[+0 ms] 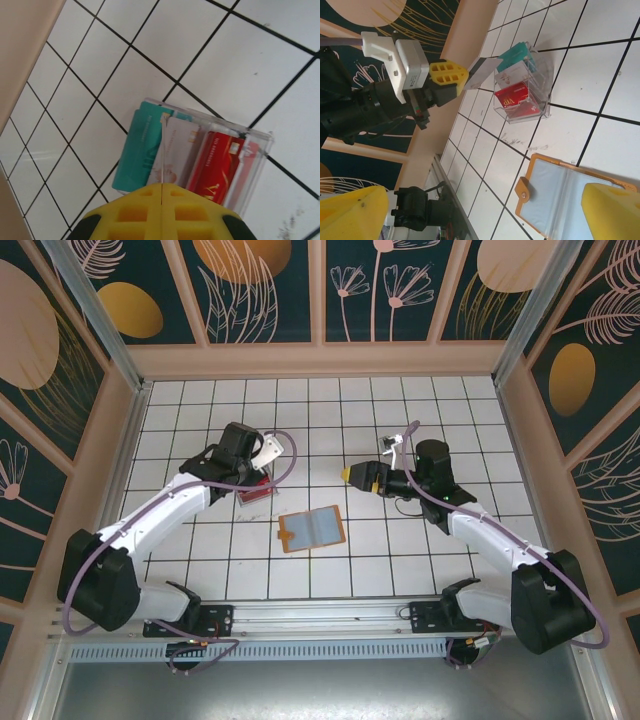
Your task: Take the credit cards out of the card holder
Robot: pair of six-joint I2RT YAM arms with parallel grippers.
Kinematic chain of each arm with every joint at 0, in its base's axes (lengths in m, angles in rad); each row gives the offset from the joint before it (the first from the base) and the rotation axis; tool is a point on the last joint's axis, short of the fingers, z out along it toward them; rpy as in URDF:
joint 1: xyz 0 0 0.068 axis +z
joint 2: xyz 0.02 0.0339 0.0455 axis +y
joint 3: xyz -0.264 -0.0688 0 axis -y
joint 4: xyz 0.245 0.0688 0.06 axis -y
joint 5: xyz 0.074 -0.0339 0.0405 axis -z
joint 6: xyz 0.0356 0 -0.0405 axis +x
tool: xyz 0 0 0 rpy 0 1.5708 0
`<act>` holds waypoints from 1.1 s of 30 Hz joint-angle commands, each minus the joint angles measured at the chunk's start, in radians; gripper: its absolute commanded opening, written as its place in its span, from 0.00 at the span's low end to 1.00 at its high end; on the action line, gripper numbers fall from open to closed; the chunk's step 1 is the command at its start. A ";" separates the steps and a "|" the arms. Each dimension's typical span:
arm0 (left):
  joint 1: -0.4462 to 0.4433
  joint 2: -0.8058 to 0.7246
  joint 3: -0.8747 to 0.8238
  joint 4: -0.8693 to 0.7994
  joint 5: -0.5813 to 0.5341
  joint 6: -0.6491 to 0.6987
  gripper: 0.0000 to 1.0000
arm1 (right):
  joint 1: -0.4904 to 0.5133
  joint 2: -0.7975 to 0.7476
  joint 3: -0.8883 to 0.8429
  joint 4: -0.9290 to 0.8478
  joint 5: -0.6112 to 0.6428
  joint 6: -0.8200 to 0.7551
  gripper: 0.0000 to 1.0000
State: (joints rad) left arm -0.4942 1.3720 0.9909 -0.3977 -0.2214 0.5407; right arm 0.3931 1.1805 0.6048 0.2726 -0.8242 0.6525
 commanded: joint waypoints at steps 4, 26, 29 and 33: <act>0.015 0.039 0.001 0.052 0.016 0.095 0.00 | -0.016 0.002 -0.026 0.015 0.019 -0.017 0.99; 0.016 0.087 -0.118 0.164 -0.003 0.100 0.00 | -0.049 0.060 -0.025 0.046 -0.008 -0.012 0.99; 0.016 0.091 -0.125 0.186 -0.018 0.104 0.00 | -0.050 0.066 -0.023 0.049 -0.010 -0.010 0.99; 0.017 0.099 -0.127 0.204 -0.038 0.106 0.00 | -0.050 0.073 -0.022 0.056 -0.013 -0.007 0.99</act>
State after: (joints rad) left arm -0.4843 1.4597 0.8749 -0.2337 -0.2329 0.6258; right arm 0.3504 1.2438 0.5861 0.2848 -0.8127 0.6533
